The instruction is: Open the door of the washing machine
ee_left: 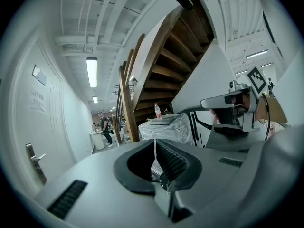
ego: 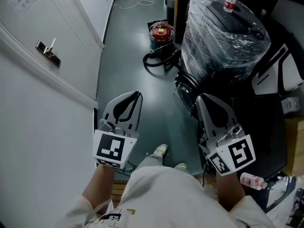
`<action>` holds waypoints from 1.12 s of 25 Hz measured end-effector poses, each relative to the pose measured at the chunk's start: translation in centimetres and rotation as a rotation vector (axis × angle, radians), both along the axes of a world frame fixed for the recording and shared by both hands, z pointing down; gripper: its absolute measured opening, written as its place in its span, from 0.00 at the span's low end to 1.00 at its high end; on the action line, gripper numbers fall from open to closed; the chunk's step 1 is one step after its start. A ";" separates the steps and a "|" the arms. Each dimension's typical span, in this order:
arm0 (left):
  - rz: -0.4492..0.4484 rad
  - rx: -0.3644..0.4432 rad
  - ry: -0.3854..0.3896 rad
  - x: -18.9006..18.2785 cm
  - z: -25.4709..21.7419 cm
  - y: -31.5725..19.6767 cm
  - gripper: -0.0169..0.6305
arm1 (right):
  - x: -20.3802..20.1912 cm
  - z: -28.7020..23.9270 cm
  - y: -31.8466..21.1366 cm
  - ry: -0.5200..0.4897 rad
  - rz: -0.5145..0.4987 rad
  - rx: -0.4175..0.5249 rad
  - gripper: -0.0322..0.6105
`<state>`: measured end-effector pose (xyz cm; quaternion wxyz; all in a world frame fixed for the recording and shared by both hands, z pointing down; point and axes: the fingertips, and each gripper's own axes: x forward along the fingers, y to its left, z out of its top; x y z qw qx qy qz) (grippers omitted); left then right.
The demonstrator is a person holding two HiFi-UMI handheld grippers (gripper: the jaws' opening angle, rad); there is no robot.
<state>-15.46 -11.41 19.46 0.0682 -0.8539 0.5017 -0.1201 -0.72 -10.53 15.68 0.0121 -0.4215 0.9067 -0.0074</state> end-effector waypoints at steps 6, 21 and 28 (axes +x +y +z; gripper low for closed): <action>-0.045 0.046 0.074 -0.4 -2.8 2.5 0.07 | -0.6 -1.9 3.0 0.037 -0.033 0.067 0.09; -0.046 0.033 0.074 -1.4 -2.1 4.4 0.07 | -1.9 -1.2 5.2 0.079 -0.038 0.056 0.09; -0.031 0.022 0.060 -1.0 -1.7 4.9 0.07 | -1.3 -0.7 5.7 0.060 -0.012 0.031 0.09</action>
